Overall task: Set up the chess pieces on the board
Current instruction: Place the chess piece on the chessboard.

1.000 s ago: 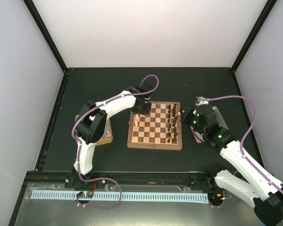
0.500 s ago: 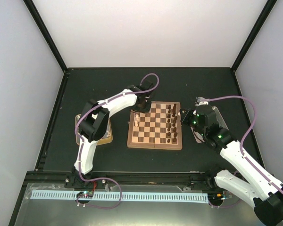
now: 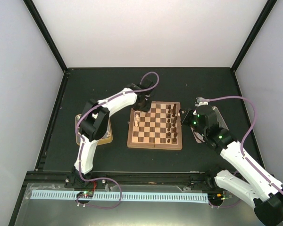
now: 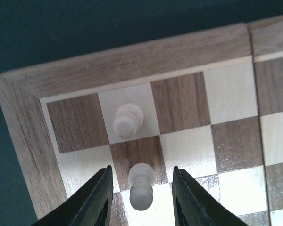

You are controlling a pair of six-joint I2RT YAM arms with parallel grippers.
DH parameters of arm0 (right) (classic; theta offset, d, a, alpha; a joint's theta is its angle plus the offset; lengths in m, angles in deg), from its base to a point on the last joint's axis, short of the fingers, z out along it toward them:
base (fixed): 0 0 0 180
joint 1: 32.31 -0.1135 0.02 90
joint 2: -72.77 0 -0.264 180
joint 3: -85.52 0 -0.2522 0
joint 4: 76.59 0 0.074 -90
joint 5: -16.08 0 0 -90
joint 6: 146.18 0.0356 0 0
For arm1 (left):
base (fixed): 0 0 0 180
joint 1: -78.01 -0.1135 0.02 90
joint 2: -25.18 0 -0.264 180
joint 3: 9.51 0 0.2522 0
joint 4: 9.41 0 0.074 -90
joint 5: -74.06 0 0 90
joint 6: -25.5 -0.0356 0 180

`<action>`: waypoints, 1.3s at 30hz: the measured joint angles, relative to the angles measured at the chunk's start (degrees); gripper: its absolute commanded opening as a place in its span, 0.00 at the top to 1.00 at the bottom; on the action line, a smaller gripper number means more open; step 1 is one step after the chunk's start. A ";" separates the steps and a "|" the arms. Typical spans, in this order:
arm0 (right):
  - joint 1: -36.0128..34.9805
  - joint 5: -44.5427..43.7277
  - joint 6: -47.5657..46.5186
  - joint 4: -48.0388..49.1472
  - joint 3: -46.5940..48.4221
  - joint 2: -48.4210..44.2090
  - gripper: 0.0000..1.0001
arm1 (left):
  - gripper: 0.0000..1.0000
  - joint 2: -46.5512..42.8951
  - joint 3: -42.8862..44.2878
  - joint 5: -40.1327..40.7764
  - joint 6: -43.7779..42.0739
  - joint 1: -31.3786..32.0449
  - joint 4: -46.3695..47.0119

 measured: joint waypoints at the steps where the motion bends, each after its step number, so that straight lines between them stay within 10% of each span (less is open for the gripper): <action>1: 0.00 0.17 -0.11 0.00 0.00 0.02 0.84 | 0.61 0.00 0.44 0.00 -0.02 0.00 0.00; 11: -0.85 3.69 -4.94 0.17 1.07 6.38 0.83 | 0.49 -3.23 1.18 -0.04 -0.02 -0.44 -0.83; 28: -14.47 -3.50 -14.23 9.31 12.07 37.68 0.84 | 0.41 -61.37 -37.27 3.50 4.42 -3.39 5.75; 39: -18.80 -6.67 -14.56 13.03 20.22 51.28 0.83 | 0.40 -68.96 -42.82 2.82 4.52 -4.85 8.96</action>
